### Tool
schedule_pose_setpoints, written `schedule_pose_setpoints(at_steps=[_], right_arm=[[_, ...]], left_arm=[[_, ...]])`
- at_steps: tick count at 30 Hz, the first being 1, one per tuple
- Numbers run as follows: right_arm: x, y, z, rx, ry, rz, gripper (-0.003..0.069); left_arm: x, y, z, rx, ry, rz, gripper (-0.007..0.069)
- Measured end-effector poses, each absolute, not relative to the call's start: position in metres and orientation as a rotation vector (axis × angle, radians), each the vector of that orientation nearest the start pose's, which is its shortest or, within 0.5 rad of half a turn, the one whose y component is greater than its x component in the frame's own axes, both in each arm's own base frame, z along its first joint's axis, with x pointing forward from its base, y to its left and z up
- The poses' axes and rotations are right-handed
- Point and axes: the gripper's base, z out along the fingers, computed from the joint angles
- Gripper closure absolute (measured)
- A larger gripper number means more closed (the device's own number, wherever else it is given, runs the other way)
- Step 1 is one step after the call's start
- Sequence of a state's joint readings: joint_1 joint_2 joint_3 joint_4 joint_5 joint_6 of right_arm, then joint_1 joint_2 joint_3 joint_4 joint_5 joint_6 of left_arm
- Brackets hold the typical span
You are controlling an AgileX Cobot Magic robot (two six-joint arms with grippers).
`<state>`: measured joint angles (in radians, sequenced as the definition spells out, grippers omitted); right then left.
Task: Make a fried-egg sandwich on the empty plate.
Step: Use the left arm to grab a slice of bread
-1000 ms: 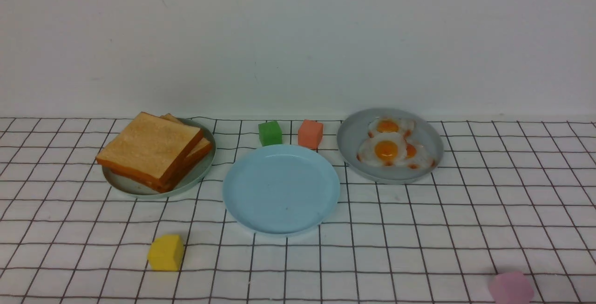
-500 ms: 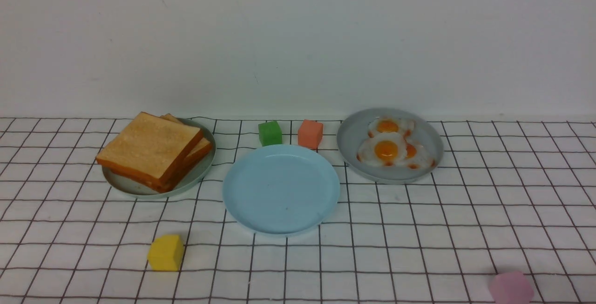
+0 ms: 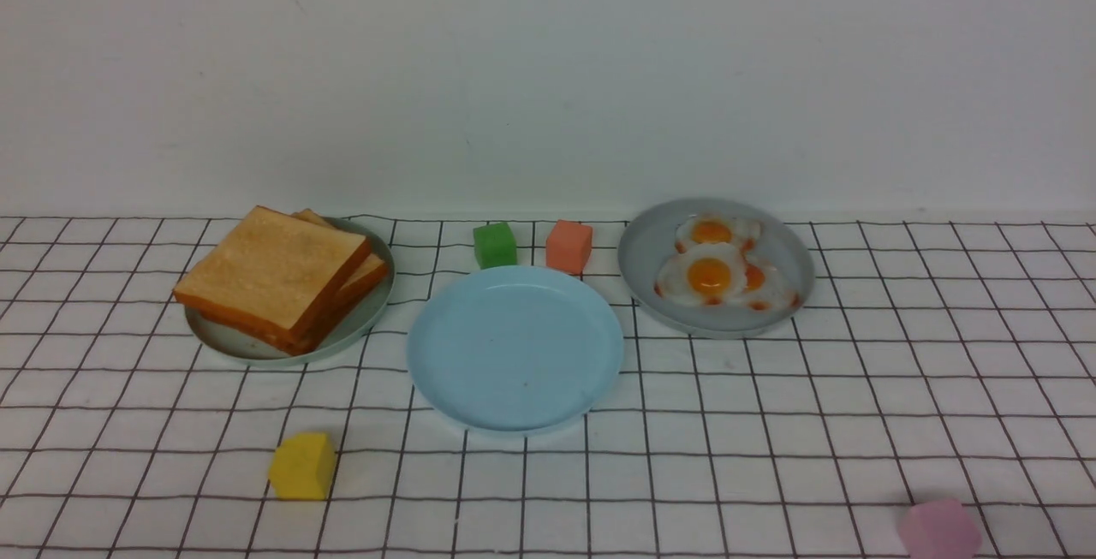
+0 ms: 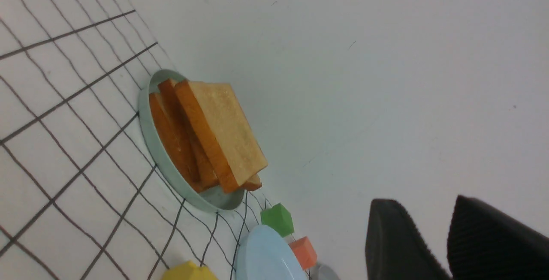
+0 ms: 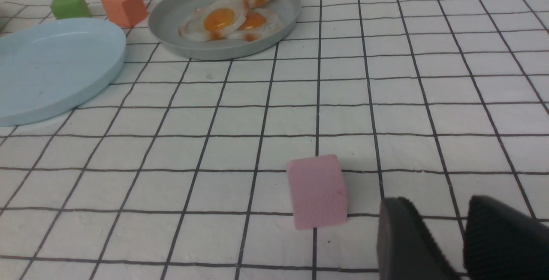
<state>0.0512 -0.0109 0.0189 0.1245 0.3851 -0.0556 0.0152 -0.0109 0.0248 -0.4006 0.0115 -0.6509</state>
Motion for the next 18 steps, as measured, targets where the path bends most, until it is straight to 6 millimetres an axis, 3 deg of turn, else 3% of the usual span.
schedule_pose_setpoints(at_steps=[4,8,9,13,18], right_arm=[[0.052,0.007,0.173,-0.024,1.875,0.12,0.0418],[0.052,0.007,0.173,-0.024,1.875,0.12,0.0418],[0.052,0.007,0.173,-0.024,1.875,0.12,0.0418],[0.052,0.007,0.173,-0.024,1.875,0.12,0.0418],[0.053,0.008,0.176,0.051,1.825,0.199,0.0418]], left_arm=[[0.055,-0.004,0.225,-0.711,1.471,-0.757,0.0503],[0.069,-0.009,0.26,-0.548,1.77,-0.56,0.0624],[0.071,-0.01,0.259,-0.544,1.815,-0.548,0.0629],[0.102,-0.018,0.293,-0.278,2.272,-0.404,0.0638],[0.131,-0.032,0.316,-0.092,2.451,-0.421,0.0638]])
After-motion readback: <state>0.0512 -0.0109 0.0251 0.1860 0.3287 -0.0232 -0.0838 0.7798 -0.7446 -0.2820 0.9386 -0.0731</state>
